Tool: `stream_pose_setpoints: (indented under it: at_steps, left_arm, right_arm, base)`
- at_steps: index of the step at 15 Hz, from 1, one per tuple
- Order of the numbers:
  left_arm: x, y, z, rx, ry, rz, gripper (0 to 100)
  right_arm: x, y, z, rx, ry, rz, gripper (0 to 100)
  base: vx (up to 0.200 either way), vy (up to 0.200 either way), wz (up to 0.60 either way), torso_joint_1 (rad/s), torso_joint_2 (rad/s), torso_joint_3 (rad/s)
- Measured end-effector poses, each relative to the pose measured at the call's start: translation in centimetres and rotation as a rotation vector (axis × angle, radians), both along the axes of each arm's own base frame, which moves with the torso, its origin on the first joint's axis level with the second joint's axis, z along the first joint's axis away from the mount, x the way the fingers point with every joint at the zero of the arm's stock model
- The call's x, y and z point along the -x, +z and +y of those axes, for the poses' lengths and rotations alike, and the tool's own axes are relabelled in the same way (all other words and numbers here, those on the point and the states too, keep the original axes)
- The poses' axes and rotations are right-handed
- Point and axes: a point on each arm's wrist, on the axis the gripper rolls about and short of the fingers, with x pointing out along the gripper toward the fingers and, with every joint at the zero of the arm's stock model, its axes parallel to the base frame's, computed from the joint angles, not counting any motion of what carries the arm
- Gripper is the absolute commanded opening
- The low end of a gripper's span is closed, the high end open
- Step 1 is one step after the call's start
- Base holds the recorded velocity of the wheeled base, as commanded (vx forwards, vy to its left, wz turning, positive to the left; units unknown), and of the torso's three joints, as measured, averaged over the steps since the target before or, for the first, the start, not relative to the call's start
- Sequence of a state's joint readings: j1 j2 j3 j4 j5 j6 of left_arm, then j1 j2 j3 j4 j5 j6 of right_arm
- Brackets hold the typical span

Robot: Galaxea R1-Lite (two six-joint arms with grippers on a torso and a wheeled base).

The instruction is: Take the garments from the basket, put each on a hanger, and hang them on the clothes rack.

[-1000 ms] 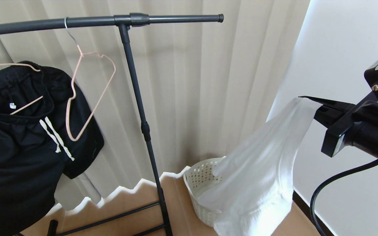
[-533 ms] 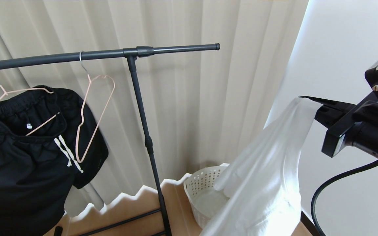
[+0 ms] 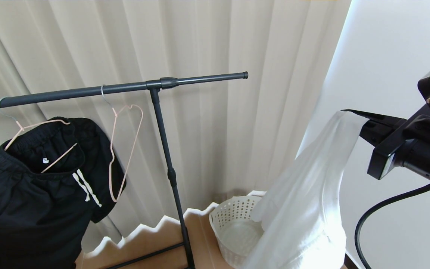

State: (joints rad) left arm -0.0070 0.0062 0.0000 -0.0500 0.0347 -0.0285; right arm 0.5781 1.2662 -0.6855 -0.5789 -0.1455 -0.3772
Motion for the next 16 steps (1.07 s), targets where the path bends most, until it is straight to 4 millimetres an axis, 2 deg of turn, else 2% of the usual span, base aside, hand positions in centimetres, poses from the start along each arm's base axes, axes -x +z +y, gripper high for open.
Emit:
stream_pose_setpoints:
  at_steps: [6, 10, 16]
  left_arm:
    - [0.00, 0.00, 0.00, 0.000, 0.000, 0.000, 100]
    - [0.00, 0.00, 0.00, 0.000, 0.001, 0.000, 100]
    - [0.00, 0.00, 0.00, -0.001, 0.000, 0.000, 100]
  right_arm:
    - [0.21, 0.14, -0.14, -0.004, 0.000, -0.007, 0]
    - [0.25, -0.08, -0.12, 0.003, 0.015, -0.002, 0]
    - [0.09, -0.29, -0.16, 0.009, 0.034, 0.006, 0]
  base:
    - [0.000, 0.000, 0.00, 0.163, -0.36, -0.199]
    - [0.000, 0.000, 0.00, 0.032, -0.08, -0.039]
    - [0.000, 0.000, 0.60, 0.004, 0.00, -0.002]
